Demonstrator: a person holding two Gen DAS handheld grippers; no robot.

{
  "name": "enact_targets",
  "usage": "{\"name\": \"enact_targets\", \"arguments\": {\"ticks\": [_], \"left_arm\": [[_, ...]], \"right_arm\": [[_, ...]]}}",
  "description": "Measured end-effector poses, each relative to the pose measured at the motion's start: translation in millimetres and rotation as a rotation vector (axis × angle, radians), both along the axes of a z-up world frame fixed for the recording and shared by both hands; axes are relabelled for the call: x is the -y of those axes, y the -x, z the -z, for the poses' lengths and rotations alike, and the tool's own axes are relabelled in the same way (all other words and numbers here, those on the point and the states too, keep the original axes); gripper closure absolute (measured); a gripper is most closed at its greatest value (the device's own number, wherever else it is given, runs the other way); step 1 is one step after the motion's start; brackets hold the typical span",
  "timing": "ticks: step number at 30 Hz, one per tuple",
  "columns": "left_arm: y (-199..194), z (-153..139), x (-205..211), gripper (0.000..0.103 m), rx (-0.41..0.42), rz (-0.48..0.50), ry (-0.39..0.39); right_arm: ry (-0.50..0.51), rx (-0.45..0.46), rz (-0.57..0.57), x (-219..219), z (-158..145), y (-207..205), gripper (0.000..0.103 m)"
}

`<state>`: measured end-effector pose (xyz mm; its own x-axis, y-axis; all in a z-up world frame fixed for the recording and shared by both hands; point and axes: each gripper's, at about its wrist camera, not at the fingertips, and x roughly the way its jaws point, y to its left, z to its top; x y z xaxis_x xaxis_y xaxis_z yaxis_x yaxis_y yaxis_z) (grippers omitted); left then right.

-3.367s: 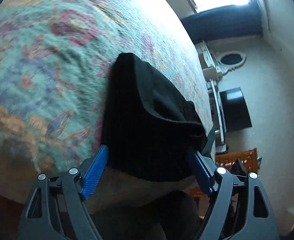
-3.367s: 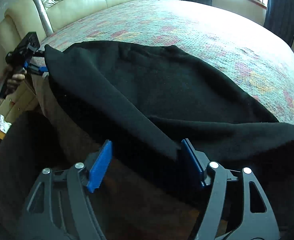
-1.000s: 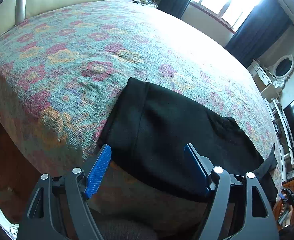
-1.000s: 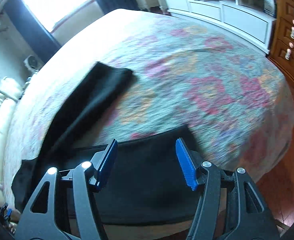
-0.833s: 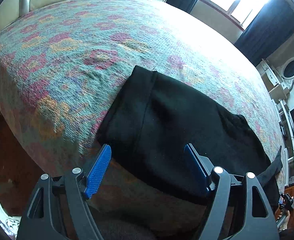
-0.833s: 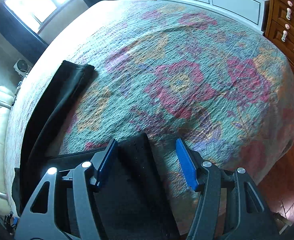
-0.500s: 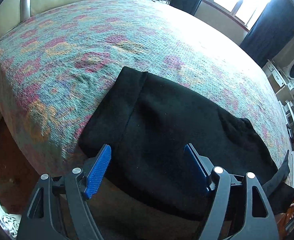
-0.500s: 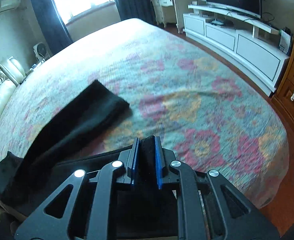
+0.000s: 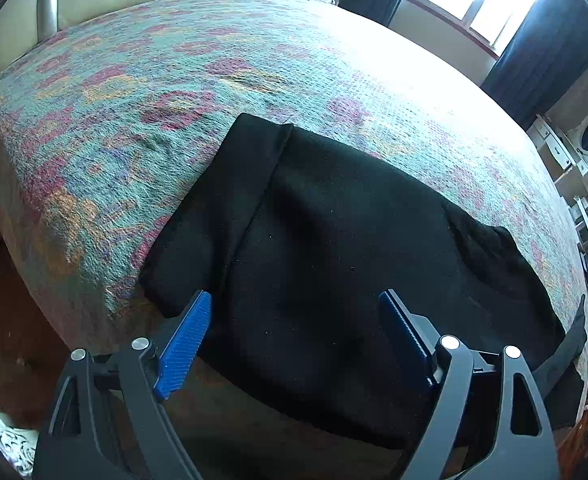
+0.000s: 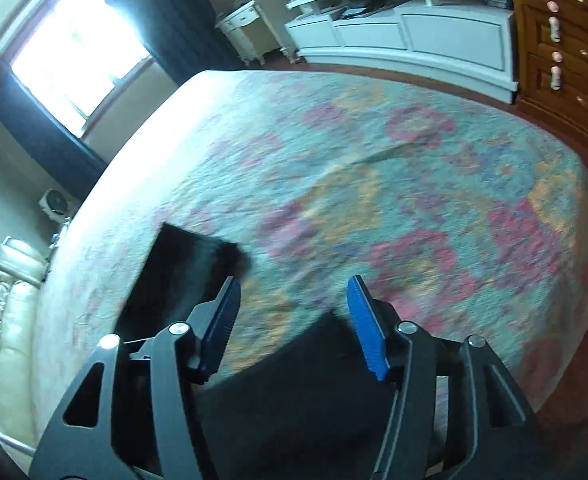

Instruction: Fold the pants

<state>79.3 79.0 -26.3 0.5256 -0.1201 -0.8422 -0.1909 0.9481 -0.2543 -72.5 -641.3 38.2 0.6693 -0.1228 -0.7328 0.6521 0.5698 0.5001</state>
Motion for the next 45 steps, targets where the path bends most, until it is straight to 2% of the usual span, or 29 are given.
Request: {"name": "enact_targets", "arguments": {"ticks": [1, 4, 10, 13, 15, 16, 18, 20, 21, 22, 25, 26, 32, 37, 39, 42, 45], "left_arm": [[0.2, 0.6, 1.2, 0.018, 0.000, 0.007, -0.010], [2.9, 1.6, 4.3, 0.016, 0.009, 0.024, -0.028], [3.7, 4.5, 3.9, 0.013, 0.024, 0.036, -0.023], [6.2, 2.0, 3.8, 0.012, 0.032, 0.022, -0.015], [16.1, -8.7, 2.7, 0.012, 0.070, -0.019, 0.003], [24.3, -16.8, 4.8, 0.012, 0.097, -0.030, 0.034], [40.0, -32.5, 18.6, 0.012, 0.126, 0.017, 0.148], [54.8, -48.8, 45.9, 0.012, 0.134, 0.110, 0.273], [61.1, -54.5, 62.2, 0.012, 0.134, 0.168, 0.338], [65.6, -57.8, 80.3, 0.012, 0.123, 0.227, 0.400], [69.5, -54.5, 132.9, 0.012, 0.065, 0.336, 0.552], [68.5, -50.9, 145.8, 0.012, 0.051, 0.347, 0.575], [57.2, -13.2, 196.3, 0.012, -0.065, 0.297, 0.698], [54.8, -7.8, 203.9, 0.012, -0.066, 0.319, 0.686], [55.8, -5.4, 204.0, 0.012, -0.065, 0.321, 0.702], [57.0, 0.5, 212.2, 0.012, -0.089, 0.322, 0.762], [57.8, 6.9, 226.6, 0.012, -0.106, 0.322, 0.800]], "right_arm": [[0.002, -0.013, -0.035, -15.0, -3.9, -21.6, 0.035], [0.021, -0.072, -0.108, -50.6, -7.1, -87.1, 0.029], [0.108, -0.306, -0.109, -91.6, 15.9, -198.5, 0.029], [0.215, -0.481, -0.069, -97.3, 33.9, -221.6, 0.029], [0.194, -0.541, -0.049, -90.7, 48.5, -221.2, 0.029], [0.167, -0.531, -0.040, -87.2, 53.0, -217.1, 0.029], [0.154, -0.487, -0.022, -83.2, 52.7, -206.9, 0.032], [0.160, -0.474, -0.024, -80.9, 49.7, -199.5, 0.060], [0.151, -0.453, -0.029, -78.4, 47.2, -194.9, 0.066], [0.131, -0.427, -0.027, -75.6, 44.4, -190.1, 0.079], [0.063, -0.346, -0.004, -68.1, 36.5, -177.7, 0.092], [0.045, -0.318, -0.001, -67.1, 33.0, -173.8, 0.097], [-0.033, -0.089, 0.007, -65.5, -6.7, -129.0, 0.097], [-0.092, 0.095, 0.027, -55.4, -31.4, -65.7, 0.097], [-0.150, 0.147, 0.061, -47.3, -27.4, -38.0, 0.097], [-0.259, 0.176, 0.097, -37.3, -9.3, -15.7, 0.097], [-0.290, 0.183, 0.112, -35.6, -3.4, -7.2, 0.097]]}}
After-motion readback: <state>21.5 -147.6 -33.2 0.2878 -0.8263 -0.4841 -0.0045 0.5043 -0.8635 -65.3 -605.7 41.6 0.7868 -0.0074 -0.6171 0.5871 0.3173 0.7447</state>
